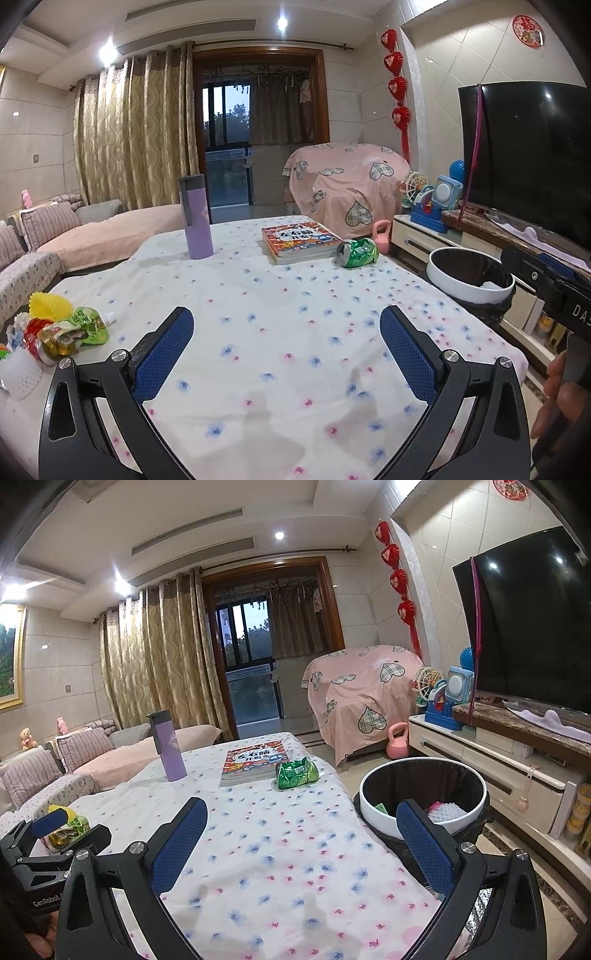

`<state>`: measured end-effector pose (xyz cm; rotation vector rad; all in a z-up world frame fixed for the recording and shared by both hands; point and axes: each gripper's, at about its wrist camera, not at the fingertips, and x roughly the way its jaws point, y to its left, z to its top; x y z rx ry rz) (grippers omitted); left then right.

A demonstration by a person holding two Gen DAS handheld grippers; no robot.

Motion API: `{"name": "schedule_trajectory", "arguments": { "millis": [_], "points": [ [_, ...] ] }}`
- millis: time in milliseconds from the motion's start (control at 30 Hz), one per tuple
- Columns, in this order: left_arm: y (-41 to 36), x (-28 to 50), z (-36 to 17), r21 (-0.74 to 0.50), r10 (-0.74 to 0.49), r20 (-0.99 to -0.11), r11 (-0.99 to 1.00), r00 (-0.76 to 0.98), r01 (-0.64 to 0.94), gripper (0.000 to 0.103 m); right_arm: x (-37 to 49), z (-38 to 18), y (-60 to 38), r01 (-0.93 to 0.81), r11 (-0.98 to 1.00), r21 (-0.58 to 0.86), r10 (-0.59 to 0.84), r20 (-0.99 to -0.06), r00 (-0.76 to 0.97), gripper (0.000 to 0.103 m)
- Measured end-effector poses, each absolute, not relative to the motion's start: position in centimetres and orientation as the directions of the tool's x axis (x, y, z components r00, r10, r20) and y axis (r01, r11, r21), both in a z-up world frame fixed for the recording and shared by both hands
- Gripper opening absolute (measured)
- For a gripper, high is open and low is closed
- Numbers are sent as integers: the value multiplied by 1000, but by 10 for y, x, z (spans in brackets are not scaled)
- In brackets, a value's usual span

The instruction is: Collect trash

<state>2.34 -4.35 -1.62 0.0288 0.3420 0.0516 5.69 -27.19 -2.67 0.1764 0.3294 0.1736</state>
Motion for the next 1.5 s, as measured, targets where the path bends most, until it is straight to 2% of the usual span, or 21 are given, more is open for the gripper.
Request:
{"name": "schedule_trajectory", "arguments": {
  "millis": [1500],
  "points": [
    [-41, 27, -26, 36, 43, -361, 999, 932, -32, 103, 55, -26, -267, -142, 967, 211, 203, -308, 929, 103]
  ]
}}
